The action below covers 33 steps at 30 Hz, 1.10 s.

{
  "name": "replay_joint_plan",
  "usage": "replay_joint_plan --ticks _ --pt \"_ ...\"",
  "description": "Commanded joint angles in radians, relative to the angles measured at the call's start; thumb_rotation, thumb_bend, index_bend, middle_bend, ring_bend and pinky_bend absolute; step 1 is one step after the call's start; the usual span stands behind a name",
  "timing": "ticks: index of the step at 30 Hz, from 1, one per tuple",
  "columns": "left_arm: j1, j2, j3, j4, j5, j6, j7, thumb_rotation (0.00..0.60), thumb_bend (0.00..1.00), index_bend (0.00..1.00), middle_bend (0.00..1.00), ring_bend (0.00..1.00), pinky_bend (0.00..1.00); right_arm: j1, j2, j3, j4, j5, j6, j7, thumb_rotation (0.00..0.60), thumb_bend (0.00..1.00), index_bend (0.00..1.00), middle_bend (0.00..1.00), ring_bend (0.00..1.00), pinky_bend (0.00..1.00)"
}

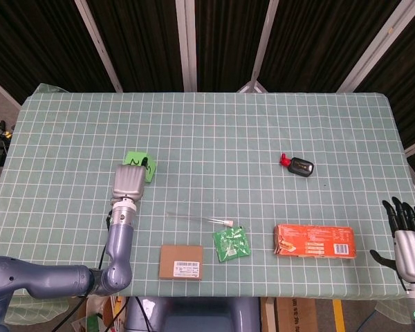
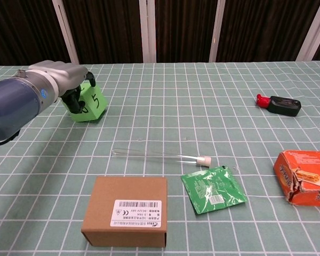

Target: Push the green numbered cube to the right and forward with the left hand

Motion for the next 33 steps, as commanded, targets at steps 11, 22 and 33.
replay_joint_plan --ticks 11,22,33 --pt "0.037 0.184 -0.094 -0.511 0.010 0.036 -0.052 0.600 0.62 0.18 0.44 0.39 0.53 0.000 -0.002 -0.005 0.001 -0.008 0.001 -0.004 0.600 0.04 0.07 0.00 0.00 0.00" --pt "0.527 0.681 0.386 -0.704 0.857 0.286 -0.506 0.600 0.55 0.19 0.27 0.13 0.35 -0.011 0.018 -0.012 -0.016 -0.033 0.024 0.016 0.600 0.04 0.06 0.00 0.00 0.00" --pt "0.779 0.676 0.451 -0.306 0.978 0.414 -0.872 0.600 0.46 0.19 0.18 0.02 0.18 -0.011 0.030 -0.018 0.018 -0.106 0.058 0.087 0.600 0.04 0.07 0.00 0.00 0.00"
